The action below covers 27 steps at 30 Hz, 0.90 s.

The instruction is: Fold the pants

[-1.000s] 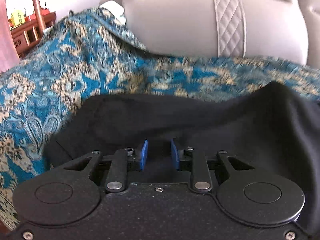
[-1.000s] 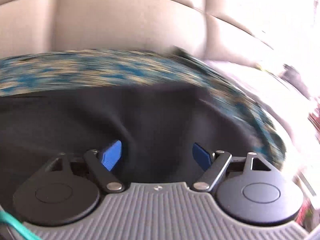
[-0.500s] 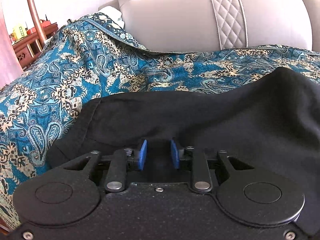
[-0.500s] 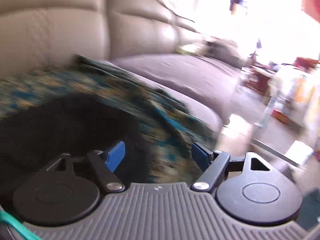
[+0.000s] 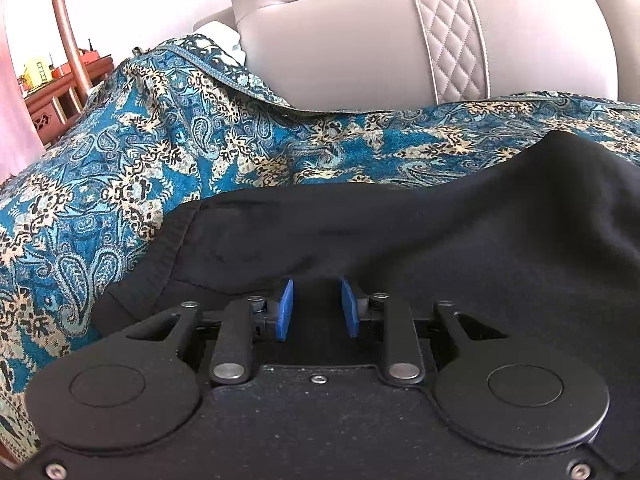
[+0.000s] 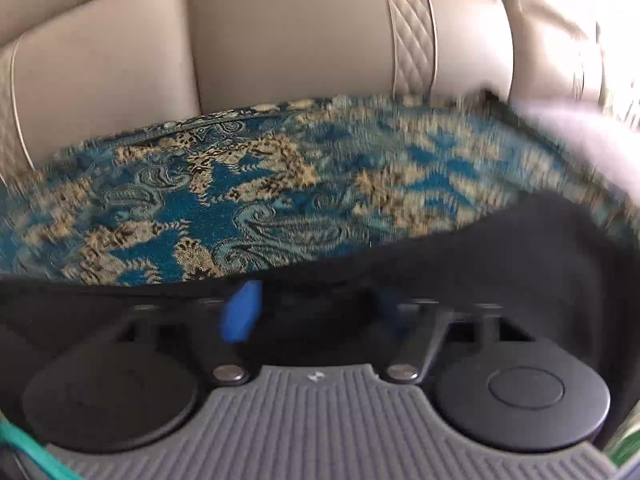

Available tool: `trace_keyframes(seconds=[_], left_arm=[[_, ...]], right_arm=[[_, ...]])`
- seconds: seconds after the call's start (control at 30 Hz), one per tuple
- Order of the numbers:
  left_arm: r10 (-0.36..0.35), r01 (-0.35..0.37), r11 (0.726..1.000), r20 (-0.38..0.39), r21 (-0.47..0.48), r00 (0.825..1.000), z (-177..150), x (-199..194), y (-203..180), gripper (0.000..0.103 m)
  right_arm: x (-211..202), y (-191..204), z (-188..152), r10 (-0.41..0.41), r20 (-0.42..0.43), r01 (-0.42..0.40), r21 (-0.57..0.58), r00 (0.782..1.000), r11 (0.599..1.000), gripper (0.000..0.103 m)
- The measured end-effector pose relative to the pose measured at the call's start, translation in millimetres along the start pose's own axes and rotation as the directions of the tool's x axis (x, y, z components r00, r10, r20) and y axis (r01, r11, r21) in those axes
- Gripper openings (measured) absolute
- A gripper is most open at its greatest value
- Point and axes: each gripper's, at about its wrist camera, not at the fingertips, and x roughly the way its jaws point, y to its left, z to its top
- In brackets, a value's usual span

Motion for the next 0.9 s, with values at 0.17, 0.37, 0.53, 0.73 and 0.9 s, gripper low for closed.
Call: trace_keyframes(seconds=[0.17, 0.37, 0.53, 0.73, 0.9], left_arm=[[-0.007, 0.007, 1.000, 0.016, 0.000, 1.000, -3, -1, 1, 0.027], [-0.017, 0.017, 1.000, 0.022, -0.009, 1.000, -5, -2, 3, 0.027], [-0.010, 0.011, 1.000, 0.028, -0.010, 1.000, -5, -2, 2, 0.027], [-0.019, 0.020, 0.999, 0.026, -0.029, 0.999, -4, -2, 4, 0.027], [-0.034, 0.037, 0.998, 0.046, -0.049, 0.998, -8, -2, 7, 0.027]], right_arm=[[-1, -27, 4, -0.042, 0.033, 0.037, 0.129, 0.999, 0.991, 0.002], [2, -65, 8, 0.040, -0.050, -0.026, 0.248, 0.998, 0.968, 0.030], [2, -38, 13, 0.083, -0.129, -0.064, 0.150, 0.988, 0.987, 0.065], [23, -2, 29, -0.075, -0.238, 0.081, 0.013, 0.968, 0.997, 0.067], [24, -12, 38, -0.070, -0.342, 0.102, 0.079, 0.937, 0.992, 0.032]])
